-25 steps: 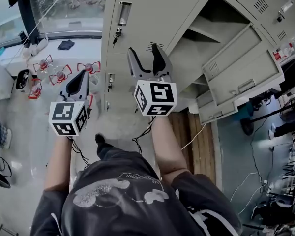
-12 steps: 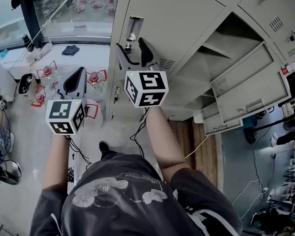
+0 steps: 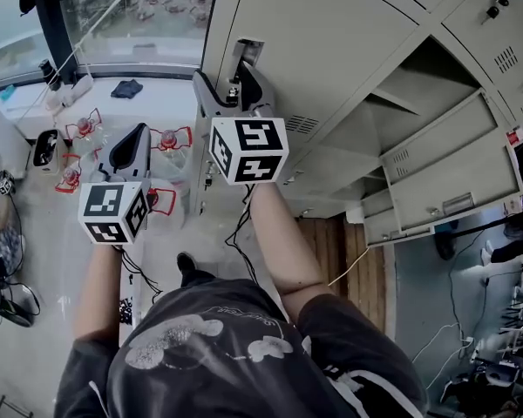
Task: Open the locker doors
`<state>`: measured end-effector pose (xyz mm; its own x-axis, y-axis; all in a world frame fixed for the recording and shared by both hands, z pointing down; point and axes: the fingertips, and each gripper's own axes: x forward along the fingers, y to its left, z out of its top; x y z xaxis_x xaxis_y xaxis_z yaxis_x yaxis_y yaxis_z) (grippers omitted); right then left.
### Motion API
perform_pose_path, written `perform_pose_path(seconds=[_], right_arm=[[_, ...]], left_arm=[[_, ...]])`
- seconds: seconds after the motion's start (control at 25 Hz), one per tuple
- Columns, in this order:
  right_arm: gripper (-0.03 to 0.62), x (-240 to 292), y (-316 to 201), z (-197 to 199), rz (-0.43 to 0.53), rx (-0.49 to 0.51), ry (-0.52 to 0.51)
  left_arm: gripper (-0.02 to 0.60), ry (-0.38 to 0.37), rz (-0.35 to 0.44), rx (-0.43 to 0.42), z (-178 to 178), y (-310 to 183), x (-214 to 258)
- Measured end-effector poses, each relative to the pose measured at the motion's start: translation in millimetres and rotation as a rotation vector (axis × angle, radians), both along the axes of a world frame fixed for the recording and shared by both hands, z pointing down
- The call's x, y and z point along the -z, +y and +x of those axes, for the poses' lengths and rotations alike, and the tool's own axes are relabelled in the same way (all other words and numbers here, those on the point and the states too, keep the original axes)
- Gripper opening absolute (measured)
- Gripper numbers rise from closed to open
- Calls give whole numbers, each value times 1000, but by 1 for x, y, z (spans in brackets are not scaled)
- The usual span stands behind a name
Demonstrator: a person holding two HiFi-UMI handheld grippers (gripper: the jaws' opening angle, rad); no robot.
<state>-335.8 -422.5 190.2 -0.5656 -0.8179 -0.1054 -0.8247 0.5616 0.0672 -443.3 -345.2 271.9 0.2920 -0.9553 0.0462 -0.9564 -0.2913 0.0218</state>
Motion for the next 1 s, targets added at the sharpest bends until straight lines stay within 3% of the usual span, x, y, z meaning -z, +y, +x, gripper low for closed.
perform_pose_path(seconds=[0.28, 0.44, 0.56, 1.0], right_arm=[[290, 4, -3, 0, 47, -63, -9], [290, 3, -2, -1, 58, -46, 27], [290, 3, -1, -1, 40, -33, -3], [266, 2, 33, 9, -23, -149, -30]], left_arm=[[9, -3, -17, -1, -11, -15, -5], [9, -12, -16, -6, -16, -31, -7], [9, -13, -9, -15, -17, -37, -8], [9, 19, -35, -60, -19, 8, -16]])
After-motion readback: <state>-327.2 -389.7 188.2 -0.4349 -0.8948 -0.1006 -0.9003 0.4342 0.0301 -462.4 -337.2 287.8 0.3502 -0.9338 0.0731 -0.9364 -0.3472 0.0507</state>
